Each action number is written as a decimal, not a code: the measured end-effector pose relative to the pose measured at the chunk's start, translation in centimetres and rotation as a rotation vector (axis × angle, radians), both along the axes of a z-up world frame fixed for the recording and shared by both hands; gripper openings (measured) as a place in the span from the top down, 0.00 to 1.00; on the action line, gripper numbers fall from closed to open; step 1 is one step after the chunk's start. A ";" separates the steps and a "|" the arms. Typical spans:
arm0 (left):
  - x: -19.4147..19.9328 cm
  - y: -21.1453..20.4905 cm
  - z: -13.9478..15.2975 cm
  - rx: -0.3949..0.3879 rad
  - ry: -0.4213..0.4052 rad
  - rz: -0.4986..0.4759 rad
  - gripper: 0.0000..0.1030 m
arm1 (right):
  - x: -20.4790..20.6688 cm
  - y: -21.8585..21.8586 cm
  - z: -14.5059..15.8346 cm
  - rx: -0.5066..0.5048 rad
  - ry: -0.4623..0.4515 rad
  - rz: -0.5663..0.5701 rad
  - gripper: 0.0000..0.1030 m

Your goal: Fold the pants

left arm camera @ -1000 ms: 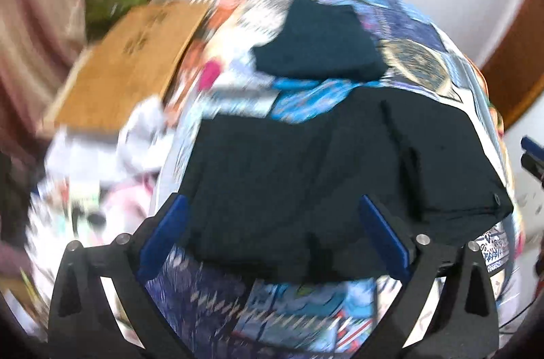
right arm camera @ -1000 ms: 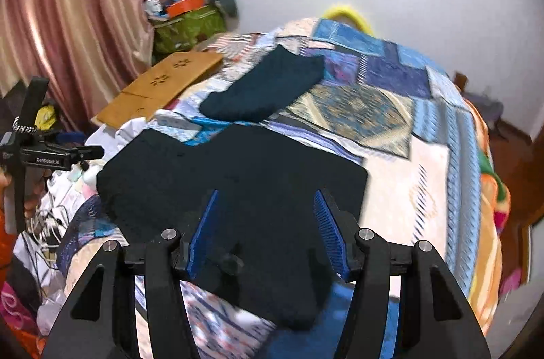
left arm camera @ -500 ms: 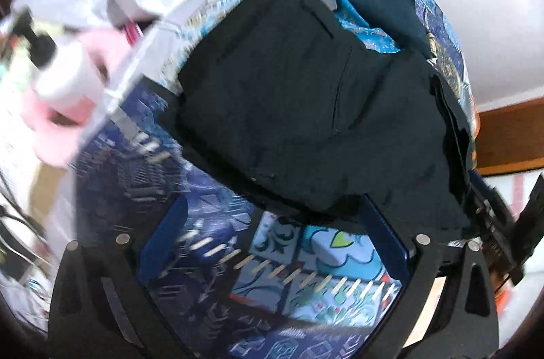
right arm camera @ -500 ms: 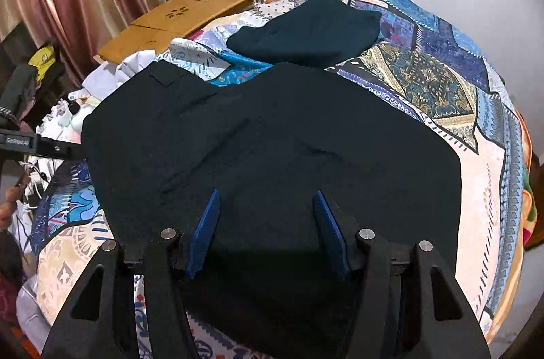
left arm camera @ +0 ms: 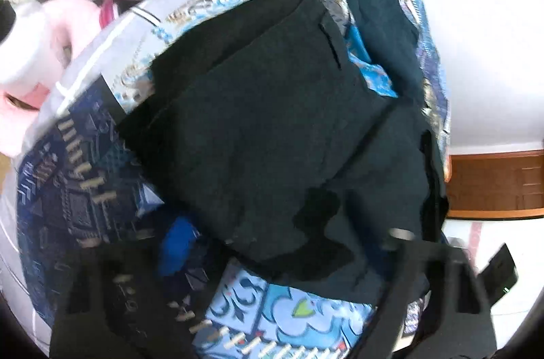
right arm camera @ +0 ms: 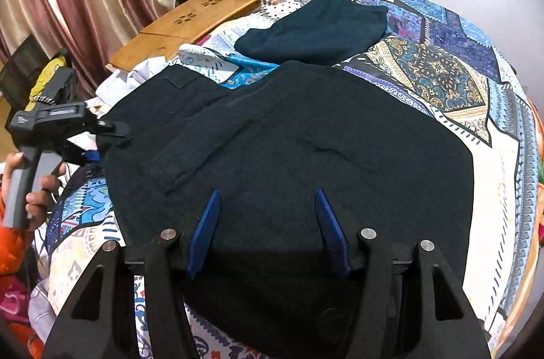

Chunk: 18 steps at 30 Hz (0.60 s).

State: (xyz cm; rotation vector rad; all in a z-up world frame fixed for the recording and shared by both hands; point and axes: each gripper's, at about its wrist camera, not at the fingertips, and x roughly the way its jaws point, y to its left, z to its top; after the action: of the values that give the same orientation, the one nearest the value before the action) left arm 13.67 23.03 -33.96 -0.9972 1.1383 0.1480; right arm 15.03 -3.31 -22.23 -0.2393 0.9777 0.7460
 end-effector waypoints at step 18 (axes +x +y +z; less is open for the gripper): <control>3.4 -7.7 15.7 0.631 -0.291 -0.198 0.87 | 0.2 -7.0 2.7 0.151 0.018 -0.158 0.47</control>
State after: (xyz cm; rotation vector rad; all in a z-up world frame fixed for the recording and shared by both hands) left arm 17.07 15.30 -18.24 -0.3286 0.8336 0.1811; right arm 15.22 -10.30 -19.55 -0.0238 0.9404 0.6746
